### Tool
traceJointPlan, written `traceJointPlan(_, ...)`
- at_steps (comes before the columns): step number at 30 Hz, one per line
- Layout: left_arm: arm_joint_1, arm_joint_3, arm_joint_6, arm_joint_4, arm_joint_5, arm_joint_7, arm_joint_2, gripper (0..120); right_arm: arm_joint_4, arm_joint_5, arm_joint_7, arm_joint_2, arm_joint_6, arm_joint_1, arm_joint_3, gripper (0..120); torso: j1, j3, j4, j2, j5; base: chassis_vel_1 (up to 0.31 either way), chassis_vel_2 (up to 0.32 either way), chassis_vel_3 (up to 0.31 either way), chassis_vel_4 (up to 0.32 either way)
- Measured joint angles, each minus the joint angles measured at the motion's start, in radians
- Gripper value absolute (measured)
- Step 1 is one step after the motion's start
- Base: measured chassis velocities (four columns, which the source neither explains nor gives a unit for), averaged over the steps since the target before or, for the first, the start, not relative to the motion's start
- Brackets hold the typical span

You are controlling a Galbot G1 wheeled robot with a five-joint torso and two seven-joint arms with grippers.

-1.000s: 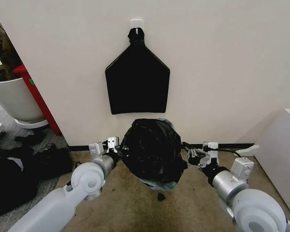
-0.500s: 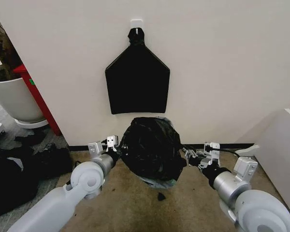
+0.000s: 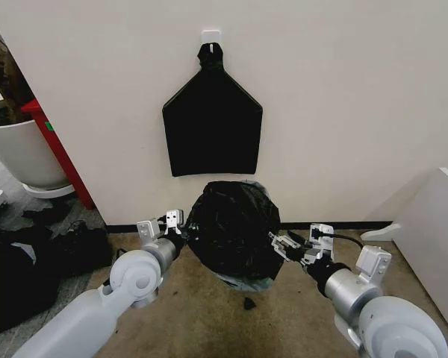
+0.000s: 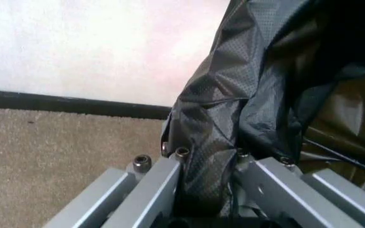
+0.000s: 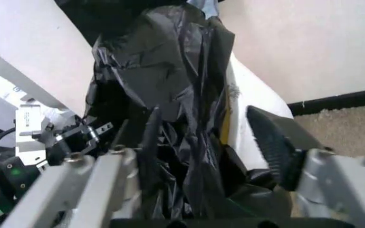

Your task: Place the garbage bag over the trash bin.

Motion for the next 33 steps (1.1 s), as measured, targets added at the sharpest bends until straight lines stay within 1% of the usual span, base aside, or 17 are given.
traceJointPlan(1,0.000,0.000,0.000,0.000,0.000,0.000,0.000,0,0.000,-0.002,-0.001,0.001,0.000,0.000,-0.001,44,0.000,0.000,0.0000,0.000,0.0000,0.000,0.000,0.000,0.000)
traceJointPlan(2,0.000,0.000,0.000,0.000,0.000,0.000,0.000,0,0.000,-0.002,-0.001,0.001,0.000,0.000,-0.001,44,0.000,0.000,0.0000,0.000,0.0000,0.000,0.000,0.000,0.000)
traceJointPlan(3,0.000,0.001,0.000,0.000,0.000,0.000,-0.001,0,0.002,-0.003,-0.003,0.001,0.000,0.000,-0.002,38,0.000,0.000,0.0000,0.000,0.0000,0.000,0.000,0.000,0.000)
traceJointPlan(4,0.000,0.001,0.000,0.000,0.000,0.000,-0.001,0,0.002,-0.003,-0.003,0.001,0.000,0.000,-0.002,38,0.000,0.000,0.0000,0.000,0.0000,0.000,0.000,0.000,0.000)
traceJointPlan(7,-0.001,0.001,0.000,0.000,0.000,0.000,-0.002,0,0.003,-0.010,-0.009,0.002,0.000,0.000,-0.004,21,0.000,0.000,0.0000,0.000,0.0000,0.000,0.000,0.000,0.000)
traceJointPlan(8,-0.001,0.001,0.000,0.000,0.000,0.000,-0.002,0,0.003,-0.011,-0.010,0.002,0.000,0.000,-0.005,19,0.000,0.000,0.0000,0.000,0.0000,0.000,0.000,0.000,0.000)
traceJointPlan(10,-0.001,0.002,0.000,0.000,0.000,0.000,-0.003,0,0.003,-0.015,-0.011,0.002,0.000,-0.001,-0.006,11,0.000,0.000,0.0000,0.000,0.0000,0.000,0.000,0.000,0.000)
traceJointPlan(11,-0.001,0.002,0.000,0.000,0.000,0.000,-0.003,0,0.003,-0.015,-0.011,0.002,0.000,-0.001,-0.006,11,0.000,0.000,0.0000,0.000,0.0000,0.000,0.000,0.000,0.000)
traceJointPlan(13,-0.001,0.002,0.000,0.001,0.001,0.000,-0.003,0,0.003,-0.019,-0.011,0.002,0.000,-0.002,-0.007,1,0.000,0.000,0.0000,0.000,0.0000,0.000,0.000,0.000,0.000)
traceJointPlan(24,-0.004,0.001,-0.002,0.012,0.012,-0.002,-0.006,0,-0.004,-0.053,-0.005,-0.001,0.004,0.004,-0.010,0,0.000,0.000,0.0000,0.000,0.0000,0.000,0.000,0.000,0.000)
traceJointPlan(33,0.003,-0.003,-0.006,-0.003,0.007,0.010,-0.001,0,-0.055,-0.092,0.019,-0.007,-0.009,-0.009,0.006,0,0.000,0.000,0.0000,0.000,0.0000,0.000,0.000,0.000,0.000)
